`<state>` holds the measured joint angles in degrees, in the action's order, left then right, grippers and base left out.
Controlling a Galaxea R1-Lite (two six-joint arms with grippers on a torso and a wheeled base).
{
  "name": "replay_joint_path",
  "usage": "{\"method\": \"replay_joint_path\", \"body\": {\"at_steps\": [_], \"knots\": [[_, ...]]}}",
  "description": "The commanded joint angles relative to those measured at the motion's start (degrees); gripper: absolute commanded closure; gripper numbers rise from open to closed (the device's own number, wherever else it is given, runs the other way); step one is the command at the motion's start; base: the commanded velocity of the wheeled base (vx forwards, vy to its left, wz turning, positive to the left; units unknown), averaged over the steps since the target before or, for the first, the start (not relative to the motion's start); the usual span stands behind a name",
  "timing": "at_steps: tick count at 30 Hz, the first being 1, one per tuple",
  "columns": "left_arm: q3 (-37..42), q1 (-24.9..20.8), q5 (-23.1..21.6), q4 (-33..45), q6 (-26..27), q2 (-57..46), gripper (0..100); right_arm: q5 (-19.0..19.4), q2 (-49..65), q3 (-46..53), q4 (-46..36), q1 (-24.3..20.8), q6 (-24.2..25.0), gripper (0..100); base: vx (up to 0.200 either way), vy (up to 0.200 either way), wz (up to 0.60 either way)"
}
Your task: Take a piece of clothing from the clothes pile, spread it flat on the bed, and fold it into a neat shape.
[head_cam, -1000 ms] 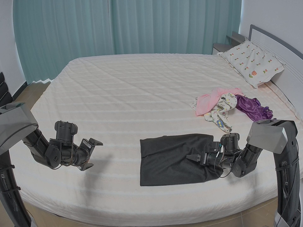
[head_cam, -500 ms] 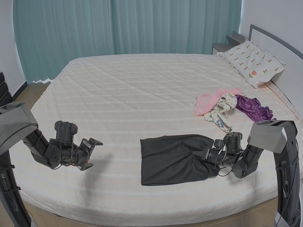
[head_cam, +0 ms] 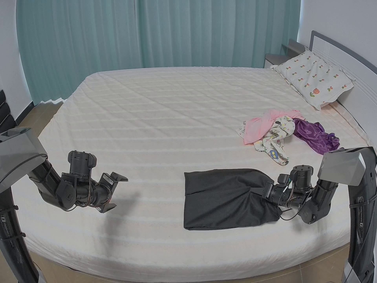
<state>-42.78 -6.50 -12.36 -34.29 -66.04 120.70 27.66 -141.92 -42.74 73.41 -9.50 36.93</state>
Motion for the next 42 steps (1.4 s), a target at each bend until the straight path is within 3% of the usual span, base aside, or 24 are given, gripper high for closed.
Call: {"method": "replay_joint_path", "body": {"at_steps": [1, 6, 8, 20, 42], "knots": [[0.0, 0.0, 0.0, -0.1, -0.1, 0.1, 0, 0.2, -0.6, 0.5, 1.5, 0.4, 0.5, 100, 0.0, -0.2, 0.0], [0.0, 0.0, 0.0, -0.1, -0.1, 0.1, 0, 0.9, -0.3, 0.4, 1.8, 2.3, 0.5, 100, 0.0, -0.2, 0.0], [0.0, 0.0, 0.0, 0.0, 0.0, 0.1, 0, 3.3, -0.1, 0.5, 1.8, 3.8, 0.5, 100, 0.0, -0.2, 0.0], [0.0, -0.4, 0.1, -0.1, 0.1, 0.3, 0, 5.0, 2.2, 3.4, 1.7, 7.6, 0.0, 100, 0.0, -0.2, 0.0], [0.0, -0.4, 0.1, -0.1, 0.1, 0.3, 0, 7.1, 4.4, 6.1, 1.8, 8.0, -0.1, 100, 0.0, -0.2, 0.0]]}}
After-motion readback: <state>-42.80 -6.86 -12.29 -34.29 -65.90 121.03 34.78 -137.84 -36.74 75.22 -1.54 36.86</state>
